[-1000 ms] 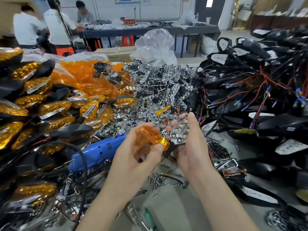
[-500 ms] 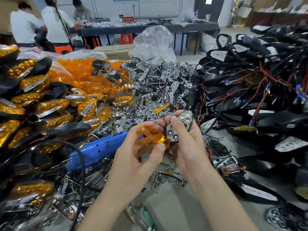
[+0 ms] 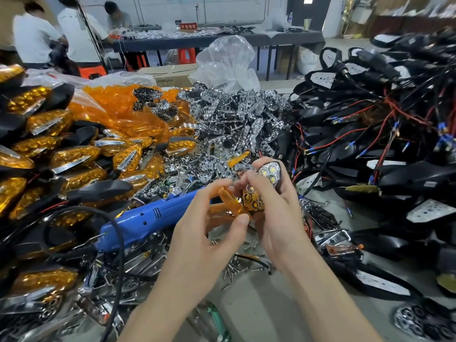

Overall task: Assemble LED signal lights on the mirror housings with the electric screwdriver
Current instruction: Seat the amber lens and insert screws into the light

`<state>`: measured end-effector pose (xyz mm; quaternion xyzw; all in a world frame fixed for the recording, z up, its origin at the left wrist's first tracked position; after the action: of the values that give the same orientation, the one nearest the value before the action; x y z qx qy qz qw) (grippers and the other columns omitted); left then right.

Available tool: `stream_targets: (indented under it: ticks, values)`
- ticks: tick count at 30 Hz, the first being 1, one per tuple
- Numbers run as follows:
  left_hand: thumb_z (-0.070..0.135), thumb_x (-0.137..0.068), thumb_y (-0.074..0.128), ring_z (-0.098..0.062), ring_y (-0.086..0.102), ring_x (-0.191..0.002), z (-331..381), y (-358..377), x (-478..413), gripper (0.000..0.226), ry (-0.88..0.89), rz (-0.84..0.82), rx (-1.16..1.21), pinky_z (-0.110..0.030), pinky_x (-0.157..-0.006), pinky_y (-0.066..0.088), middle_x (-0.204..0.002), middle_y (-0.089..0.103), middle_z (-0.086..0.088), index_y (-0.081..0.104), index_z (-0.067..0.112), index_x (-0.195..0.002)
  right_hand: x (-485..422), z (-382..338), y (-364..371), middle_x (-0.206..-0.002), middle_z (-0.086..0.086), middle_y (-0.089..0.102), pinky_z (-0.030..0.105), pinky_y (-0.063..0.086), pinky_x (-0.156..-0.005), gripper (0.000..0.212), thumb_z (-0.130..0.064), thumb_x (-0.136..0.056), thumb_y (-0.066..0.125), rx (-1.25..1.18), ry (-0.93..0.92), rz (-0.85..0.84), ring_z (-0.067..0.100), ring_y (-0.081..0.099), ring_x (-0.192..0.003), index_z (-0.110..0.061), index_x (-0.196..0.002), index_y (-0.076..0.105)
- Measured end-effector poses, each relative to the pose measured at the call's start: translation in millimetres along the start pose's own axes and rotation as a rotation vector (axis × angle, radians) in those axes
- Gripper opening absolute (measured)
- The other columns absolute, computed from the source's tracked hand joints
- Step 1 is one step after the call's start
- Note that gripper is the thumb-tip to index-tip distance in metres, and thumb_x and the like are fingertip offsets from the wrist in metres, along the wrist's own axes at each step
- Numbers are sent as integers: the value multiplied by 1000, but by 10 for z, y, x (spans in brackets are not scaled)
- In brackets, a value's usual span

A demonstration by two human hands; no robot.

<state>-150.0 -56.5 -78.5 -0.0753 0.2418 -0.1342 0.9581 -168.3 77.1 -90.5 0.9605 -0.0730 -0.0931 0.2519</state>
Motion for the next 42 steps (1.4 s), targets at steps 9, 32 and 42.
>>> stream_targets:
  ticks: [9, 32, 42]
  values:
    - [42, -91, 60, -7, 63, -116, -107, 31, 9, 53, 19, -7, -88, -13, -91, 49, -125, 61, 7, 41, 52, -139, 26, -40, -5, -81, 0, 66, 33, 54, -67, 8, -27, -88, 67, 76, -31, -3, 22, 65, -76, -34, -91, 67]
    - [51, -91, 58, -13, 68, -102, -124, 1, -97, 51, -4, -54, -246, -29, -86, 56, -108, 56, 12, 51, 35, -139, 60, -48, 60, -92, -11, 67, 27, 55, -80, 22, -47, -99, 55, 258, -119, -13, 7, 65, -87, -29, -91, 65]
    - [53, -88, 52, -10, 67, -100, -104, 3, -103, 58, 2, -64, -288, -20, -82, 53, -110, 55, 17, 45, 41, -144, 101, -20, 112, -98, -10, 66, 24, 55, -80, 24, -50, -98, 51, 291, -158, -35, 5, 62, -90, -30, -101, 66]
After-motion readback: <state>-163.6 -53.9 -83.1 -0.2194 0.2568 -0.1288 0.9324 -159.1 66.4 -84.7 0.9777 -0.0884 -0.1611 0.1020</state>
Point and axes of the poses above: each hand's wrist, its own x-axis away from the middle knuckle, its own y-axis out of the palm, z = x × y, the point moved 4 cm from there along -x, towards the middle knuckle
